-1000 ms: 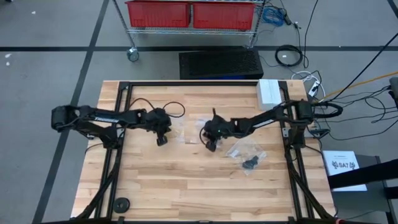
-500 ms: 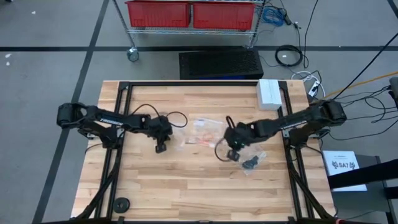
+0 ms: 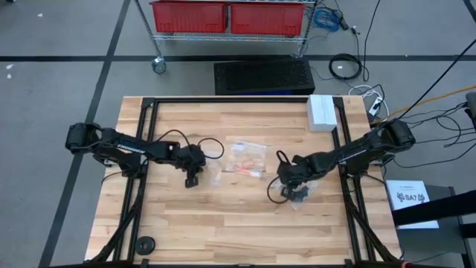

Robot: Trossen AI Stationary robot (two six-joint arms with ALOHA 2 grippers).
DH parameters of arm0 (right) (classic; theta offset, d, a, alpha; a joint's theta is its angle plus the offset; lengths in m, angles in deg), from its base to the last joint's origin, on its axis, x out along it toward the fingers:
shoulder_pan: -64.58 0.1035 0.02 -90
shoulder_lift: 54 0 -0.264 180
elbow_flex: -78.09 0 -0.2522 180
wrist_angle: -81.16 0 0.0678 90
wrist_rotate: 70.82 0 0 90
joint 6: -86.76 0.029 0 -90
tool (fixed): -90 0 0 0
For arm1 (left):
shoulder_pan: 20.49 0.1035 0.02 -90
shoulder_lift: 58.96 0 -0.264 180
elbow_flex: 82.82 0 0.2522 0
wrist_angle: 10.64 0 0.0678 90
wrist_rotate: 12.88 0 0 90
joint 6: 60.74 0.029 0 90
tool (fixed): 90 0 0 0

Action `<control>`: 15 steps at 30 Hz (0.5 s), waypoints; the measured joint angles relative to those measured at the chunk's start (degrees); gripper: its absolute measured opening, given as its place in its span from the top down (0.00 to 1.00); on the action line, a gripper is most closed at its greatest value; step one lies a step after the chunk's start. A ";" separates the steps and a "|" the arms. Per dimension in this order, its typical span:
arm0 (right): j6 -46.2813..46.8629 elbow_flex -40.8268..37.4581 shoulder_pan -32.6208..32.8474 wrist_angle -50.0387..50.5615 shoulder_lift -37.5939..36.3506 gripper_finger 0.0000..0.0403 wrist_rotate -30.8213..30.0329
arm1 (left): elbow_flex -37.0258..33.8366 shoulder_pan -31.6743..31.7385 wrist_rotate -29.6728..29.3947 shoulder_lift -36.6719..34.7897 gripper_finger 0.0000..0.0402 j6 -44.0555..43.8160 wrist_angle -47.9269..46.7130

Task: Sort rubber bands
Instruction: Adjust the transparent zip bags

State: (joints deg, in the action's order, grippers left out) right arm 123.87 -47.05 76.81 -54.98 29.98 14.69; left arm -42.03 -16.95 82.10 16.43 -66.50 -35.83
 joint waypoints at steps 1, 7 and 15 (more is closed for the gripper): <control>0.48 -1.45 -0.26 -3.11 0.00 1.00 0.00 | 0.00 -0.05 -0.76 0.00 1.00 -0.01 -0.05; 7.52 -6.83 -2.23 -13.49 0.78 1.00 -1.85 | 0.00 -0.04 -4.14 0.00 1.00 -1.40 0.18; 20.35 -7.01 -4.81 -9.87 1.01 1.00 -9.76 | 0.00 -0.04 -4.60 0.00 1.00 -2.18 0.09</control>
State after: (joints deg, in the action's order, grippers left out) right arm 144.22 -54.06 72.00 -64.86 30.99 4.93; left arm -42.03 -16.98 77.50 16.43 -68.68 -35.74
